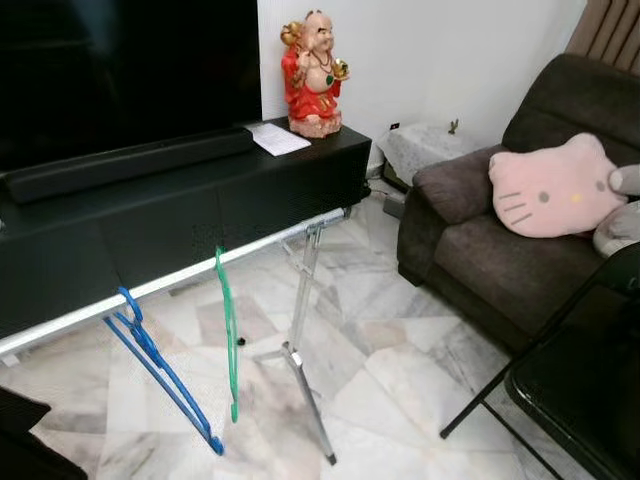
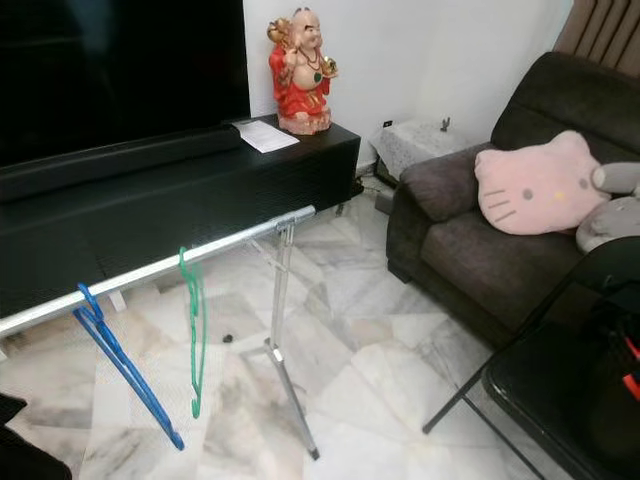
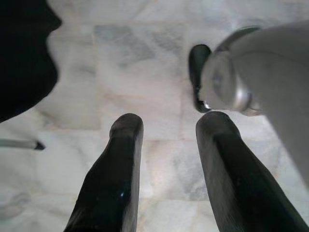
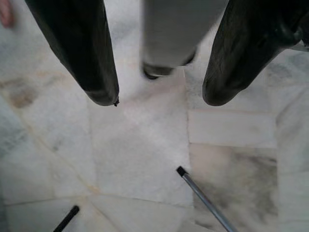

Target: Hang hanger

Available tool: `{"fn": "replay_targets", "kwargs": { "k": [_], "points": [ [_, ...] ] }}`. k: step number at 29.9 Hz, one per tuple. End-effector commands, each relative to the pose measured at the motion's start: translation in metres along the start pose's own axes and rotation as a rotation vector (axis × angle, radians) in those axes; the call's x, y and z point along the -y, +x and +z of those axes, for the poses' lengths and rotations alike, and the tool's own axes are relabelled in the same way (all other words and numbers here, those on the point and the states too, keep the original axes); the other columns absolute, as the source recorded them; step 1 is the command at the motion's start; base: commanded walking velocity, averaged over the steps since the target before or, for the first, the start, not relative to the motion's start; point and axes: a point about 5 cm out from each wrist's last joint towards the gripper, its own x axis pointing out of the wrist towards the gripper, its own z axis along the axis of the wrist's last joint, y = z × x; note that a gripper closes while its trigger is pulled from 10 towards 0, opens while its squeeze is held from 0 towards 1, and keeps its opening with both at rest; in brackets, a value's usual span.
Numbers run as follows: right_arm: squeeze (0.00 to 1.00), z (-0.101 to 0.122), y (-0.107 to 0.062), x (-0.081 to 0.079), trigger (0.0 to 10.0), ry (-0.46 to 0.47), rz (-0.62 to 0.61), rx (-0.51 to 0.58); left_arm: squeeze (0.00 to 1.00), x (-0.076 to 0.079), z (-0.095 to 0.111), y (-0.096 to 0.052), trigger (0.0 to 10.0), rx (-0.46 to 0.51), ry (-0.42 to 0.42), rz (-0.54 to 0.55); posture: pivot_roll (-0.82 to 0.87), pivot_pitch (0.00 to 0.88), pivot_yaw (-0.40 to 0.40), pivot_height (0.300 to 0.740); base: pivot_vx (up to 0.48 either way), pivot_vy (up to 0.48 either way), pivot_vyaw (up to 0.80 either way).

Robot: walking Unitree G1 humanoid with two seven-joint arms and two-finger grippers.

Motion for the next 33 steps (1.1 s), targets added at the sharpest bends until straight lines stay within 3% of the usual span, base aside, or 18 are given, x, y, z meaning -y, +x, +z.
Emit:
{"fn": "replay_targets", "kwargs": {
  "k": [1, 11, 16, 25, 27, 33],
  "points": [
    [0.0, -0.002, -0.001, 0.008, 10.0, -0.007, -0.021, -0.009, 0.0, 0.007, -0.004, 0.0, 10.0, -0.007, 0.005, -0.029, 0.08, 0.0, -0.021, 0.74, 0.0, -0.345, 0.0],
    [0.0, -0.002, -0.001, 0.011, 10.0, -0.008, -0.023, -0.011, 0.0, -0.02, -0.023, -0.005, 10.0, -0.027, -0.011, -0.014, 0.07, 0.0, -0.034, 0.74, 0.0, -0.236, 0.0],
    [0.0, 0.002, 0.0, 0.012, 10.0, -0.008, -0.022, -0.007, 0.0, -0.018, -0.021, -0.004, 10.0, -0.019, -0.024, -0.017, 0.08, 0.0, -0.043, 0.74, 0.0, 0.0, 0.0],
    [0.0, 0.01, 0.001, 0.011, 10.0, 0.008, -0.024, 0.008, 0.0, 0.009, -0.003, 0.0, 10.0, 0.017, -0.049, -0.043, 0.08, 0.0, -0.062, 0.74, 0.0, 0.0, 0.0],
    [0.0, 0.014, 0.002, 0.012, 10.0, 0.018, -0.026, 0.018, 0.0, 0.025, 0.01, 0.001, 10.0, 0.035, -0.049, -0.06, 0.07, 0.0, -0.069, 0.74, 0.0, 0.0, 0.0],
    [0.0, 0.02, 0.003, 0.014, 10.0, 0.045, -0.017, 0.044, 0.0, 0.036, 0.019, 0.001, 10.0, 0.049, -0.056, -0.067, 0.06, 0.0, -0.087, 0.74, 0.0, 0.0, 0.0]
  ]
}}
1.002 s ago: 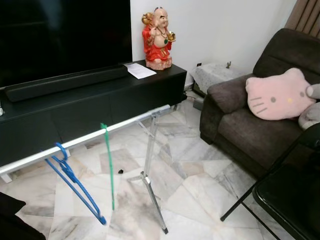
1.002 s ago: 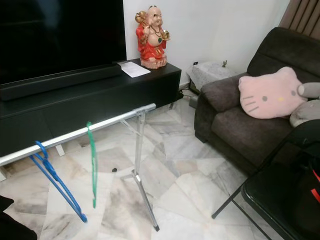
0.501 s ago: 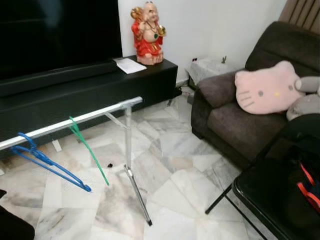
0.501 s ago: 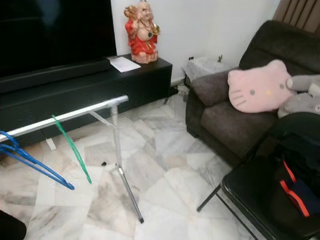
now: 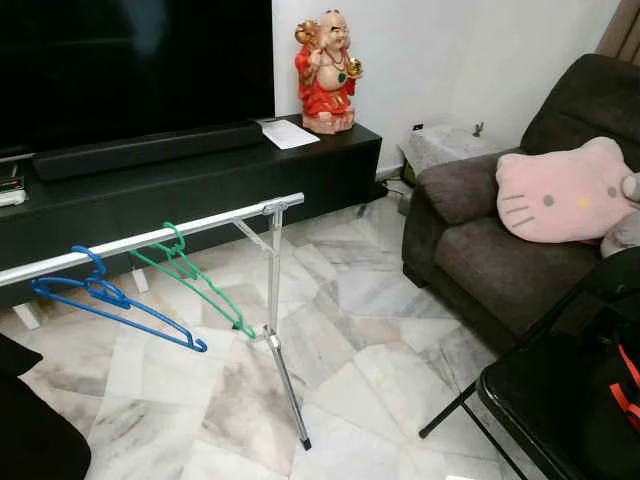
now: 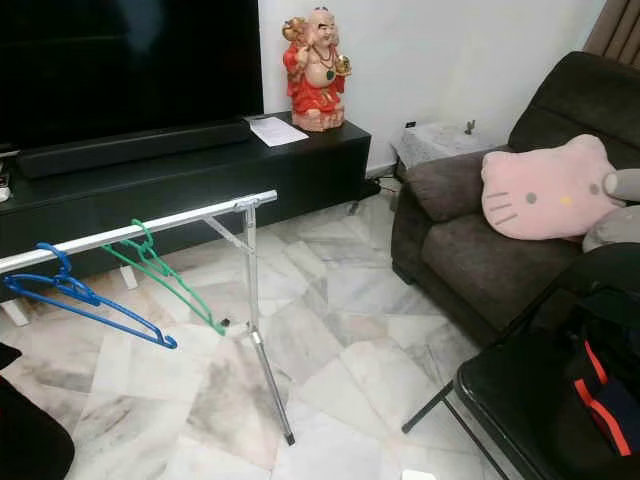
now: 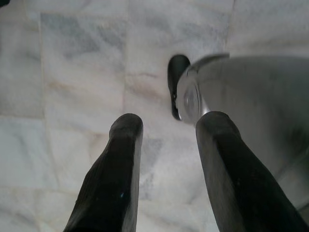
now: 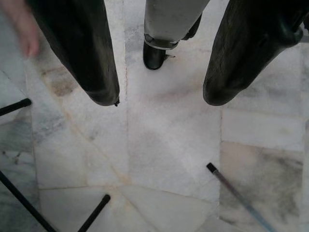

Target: Hang hanger

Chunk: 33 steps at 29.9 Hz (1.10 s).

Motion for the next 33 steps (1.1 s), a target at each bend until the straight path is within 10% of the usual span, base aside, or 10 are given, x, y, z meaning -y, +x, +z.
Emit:
{"fn": "replay_targets", "kwargs": {
  "k": [1, 9, 25, 33],
  "points": [
    [0.0, 0.003, 0.0, 0.006, 10.0, 0.022, -0.011, 0.011, 0.0, 0.011, -0.005, 0.0, 10.0, -0.022, -0.007, -0.022, 0.06, 0.0, -0.088, 0.74, 0.0, 0.0, 0.0],
    [0.0, 0.006, 0.001, 0.003, 10.0, 0.054, -0.031, 0.016, 0.0, 0.01, 0.005, 0.001, 10.0, 0.014, 0.043, -0.02, 0.04, 0.0, -0.049, 0.74, 0.0, 0.0, 0.0],
    [0.0, -0.004, 0.001, -0.027, 10.0, 0.122, -0.018, 0.001, 0.0, -0.083, 0.056, -0.012, 10.0, 0.307, -0.015, 0.1, 0.11, 0.0, 0.085, 0.74, 0.0, 0.0, 0.0],
    [0.0, -0.013, -0.001, -0.026, 10.0, 0.086, -0.009, -0.021, 0.0, -0.071, 0.057, -0.009, 10.0, 0.289, -0.019, 0.027, 0.14, 0.0, 0.063, 0.74, 0.0, 0.0, 0.0]
  ]
}}
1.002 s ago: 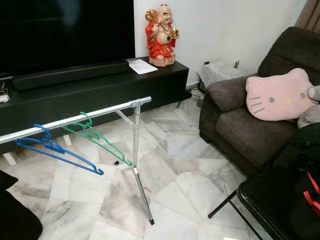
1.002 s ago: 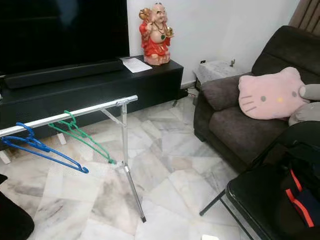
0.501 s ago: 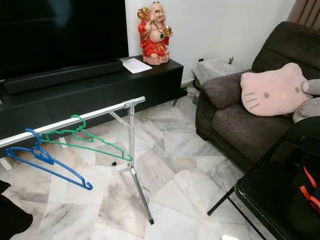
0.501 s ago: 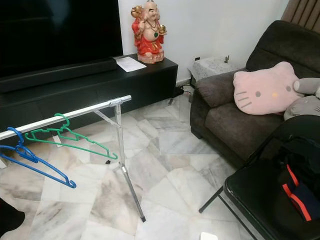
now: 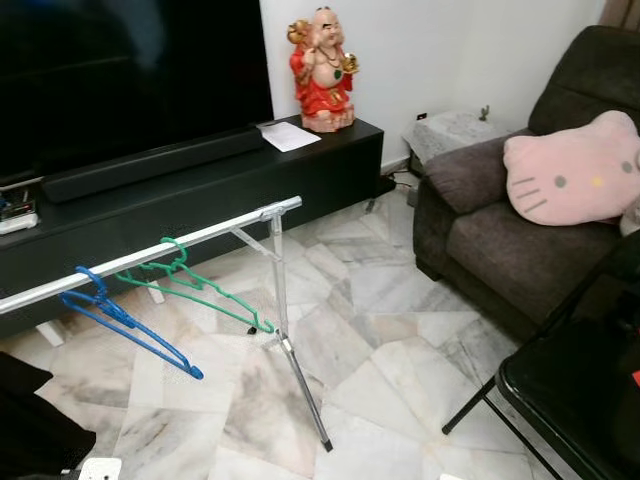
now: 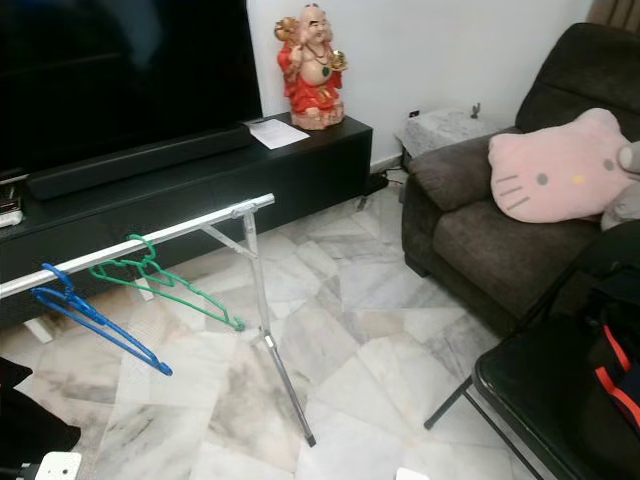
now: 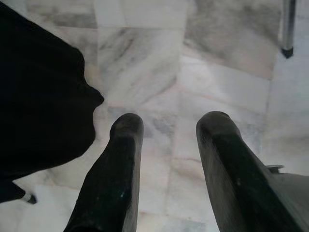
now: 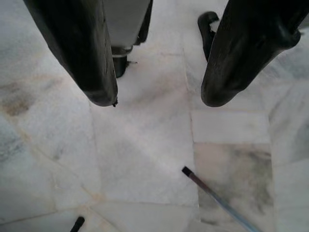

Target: Hang hanger

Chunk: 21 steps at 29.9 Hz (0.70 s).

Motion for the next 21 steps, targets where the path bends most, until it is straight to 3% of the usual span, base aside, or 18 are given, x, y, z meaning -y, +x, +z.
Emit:
{"fn": "replay_targets", "kwargs": {
  "k": [1, 11, 14, 18, 21],
  "points": [
    [0.0, -0.005, -0.001, -0.001, 10.0, -0.009, 0.002, -0.01, 0.0, 0.002, -0.013, -0.003, 10.0, -0.052, 0.0, 0.007, 0.12, 0.0, 0.065, 0.74, 0.0, 0.0, 0.0],
    [0.0, -0.025, -0.007, 0.012, 10.0, -0.036, -0.016, -0.052, 0.0, 0.012, -0.051, -0.016, 10.0, -0.155, 0.016, -0.003, 0.1, 0.0, 0.052, 0.74, 0.0, 0.0, 0.0],
    [0.0, -0.034, -0.01, 0.022, 10.0, -0.051, -0.052, -0.084, 0.0, 0.015, -0.073, -0.025, 10.0, -0.214, 0.022, -0.008, 0.09, 0.0, 0.027, 0.74, 0.0, 0.0, 0.0],
    [0.0, -0.033, -0.01, 0.022, 10.0, -0.045, -0.041, -0.076, 0.0, 0.012, -0.072, -0.026, 10.0, -0.194, 0.001, 0.003, 0.07, 0.0, 0.015, 0.74, 0.0, 0.0, 0.0],
    [0.0, -0.022, -0.008, 0.022, 10.0, -0.046, -0.023, -0.03, 0.0, 0.011, -0.06, -0.021, 10.0, -0.144, -0.006, 0.007, 0.06, 0.0, 0.022, 0.74, 0.0, 0.0, 0.0]
  ]
}}
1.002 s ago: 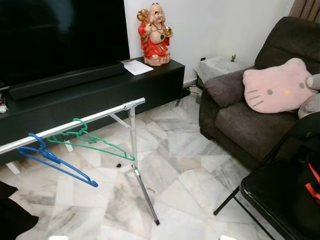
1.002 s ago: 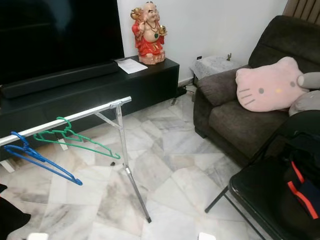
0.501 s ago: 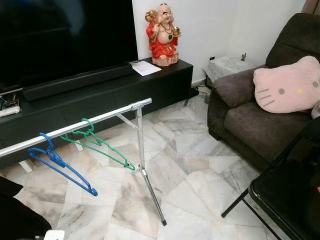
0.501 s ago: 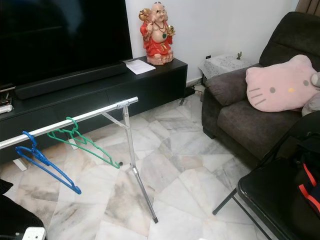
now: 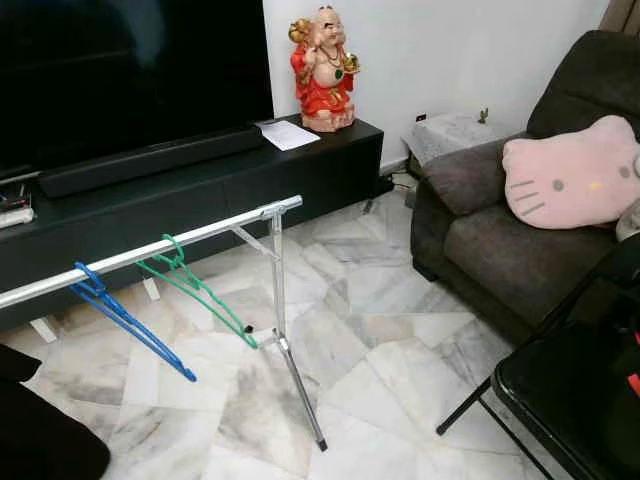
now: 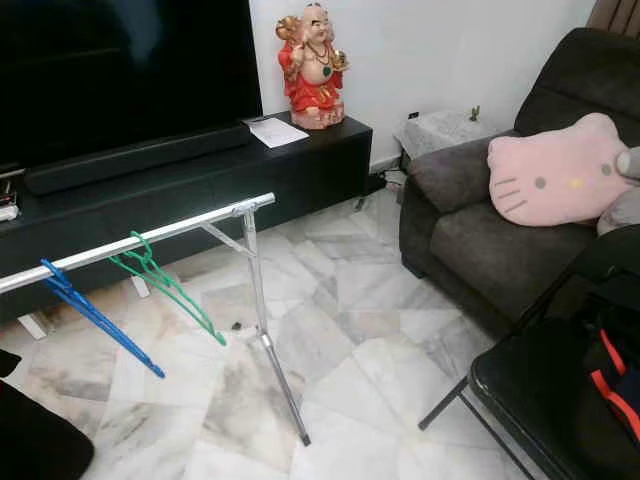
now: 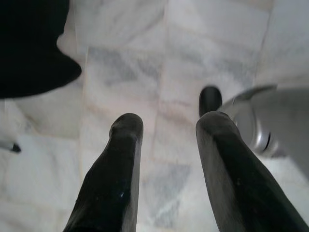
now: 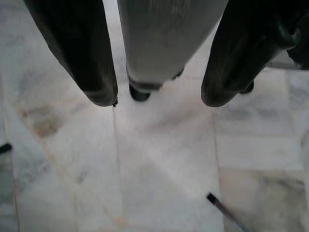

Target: Hang hanger

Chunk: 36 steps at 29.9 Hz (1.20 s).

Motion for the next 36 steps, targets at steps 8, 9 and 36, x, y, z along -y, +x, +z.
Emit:
{"fn": "replay_targets", "kwargs": {
  "k": [8, 9, 36],
  "points": [
    [0.0, 0.033, 0.006, -0.001, 10.0, 0.024, -0.003, 0.065, 0.0, 0.014, 0.042, 0.012, 10.0, 0.086, -0.024, -0.006, 0.07, 0.0, -0.025, 0.74, 0.0, 0.0, 0.0],
    [0.0, 0.033, 0.007, -0.001, 10.0, 0.024, -0.008, 0.063, 0.0, 0.015, 0.042, 0.013, 10.0, 0.084, -0.026, -0.004, 0.07, 0.0, -0.027, 0.74, 0.0, 0.0, 0.0],
    [0.0, 0.018, 0.003, 0.013, 10.0, 0.063, -0.049, 0.031, 0.0, 0.012, 0.001, 0.004, 10.0, -0.048, -0.032, 0.03, 0.06, 0.0, -0.029, 0.74, 0.0, -0.077, -0.63]
  ]
}}
